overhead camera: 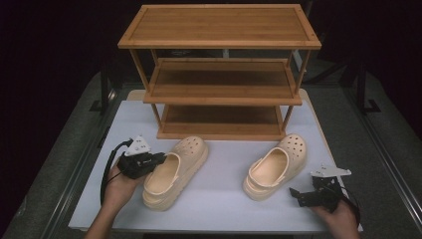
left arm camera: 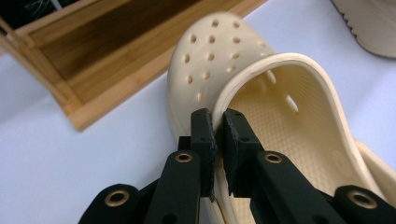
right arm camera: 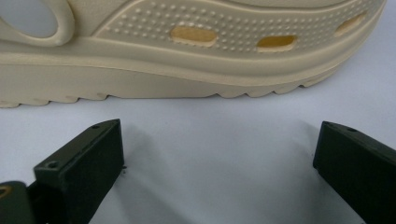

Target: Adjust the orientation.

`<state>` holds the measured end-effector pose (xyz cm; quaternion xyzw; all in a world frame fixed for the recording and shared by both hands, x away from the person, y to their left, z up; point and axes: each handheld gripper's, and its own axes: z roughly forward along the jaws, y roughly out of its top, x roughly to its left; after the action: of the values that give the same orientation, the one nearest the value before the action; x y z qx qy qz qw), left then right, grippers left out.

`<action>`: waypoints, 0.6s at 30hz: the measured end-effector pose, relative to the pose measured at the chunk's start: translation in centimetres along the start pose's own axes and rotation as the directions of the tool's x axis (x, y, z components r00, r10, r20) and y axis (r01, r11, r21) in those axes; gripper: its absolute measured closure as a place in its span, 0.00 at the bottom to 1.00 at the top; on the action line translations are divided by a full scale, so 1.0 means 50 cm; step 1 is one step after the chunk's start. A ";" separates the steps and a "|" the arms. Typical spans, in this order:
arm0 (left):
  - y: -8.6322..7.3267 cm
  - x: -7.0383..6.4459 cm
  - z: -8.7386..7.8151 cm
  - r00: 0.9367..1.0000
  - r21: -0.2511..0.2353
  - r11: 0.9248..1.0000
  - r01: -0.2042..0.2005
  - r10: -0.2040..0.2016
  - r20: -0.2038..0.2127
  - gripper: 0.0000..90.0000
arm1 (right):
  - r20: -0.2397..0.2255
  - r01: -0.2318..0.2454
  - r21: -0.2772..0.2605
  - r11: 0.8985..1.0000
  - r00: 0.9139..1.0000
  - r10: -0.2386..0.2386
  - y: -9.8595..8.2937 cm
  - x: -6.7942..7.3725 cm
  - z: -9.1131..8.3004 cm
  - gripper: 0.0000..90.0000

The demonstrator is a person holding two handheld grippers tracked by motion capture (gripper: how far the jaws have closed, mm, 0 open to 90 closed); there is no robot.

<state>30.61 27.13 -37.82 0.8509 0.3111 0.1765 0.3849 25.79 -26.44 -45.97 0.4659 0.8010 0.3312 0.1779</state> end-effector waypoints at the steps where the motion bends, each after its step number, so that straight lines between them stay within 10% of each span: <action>1: -0.003 0.000 -0.003 1.000 0.001 1.000 -0.001 0.001 -0.006 0.93 | 0.000 0.001 0.000 1.000 1.000 -0.001 0.000 0.000 0.000 0.01; 18: -0.011 0.010 -0.005 0.996 -0.008 0.998 0.066 -0.066 0.058 0.72 | 0.000 0.002 -0.001 1.000 1.000 -0.002 0.000 0.000 0.000 0.01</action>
<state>30.62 27.86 -38.04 0.8429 0.3269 0.1406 0.4036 25.78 -26.45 -45.97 0.4653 0.8012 0.3312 0.1785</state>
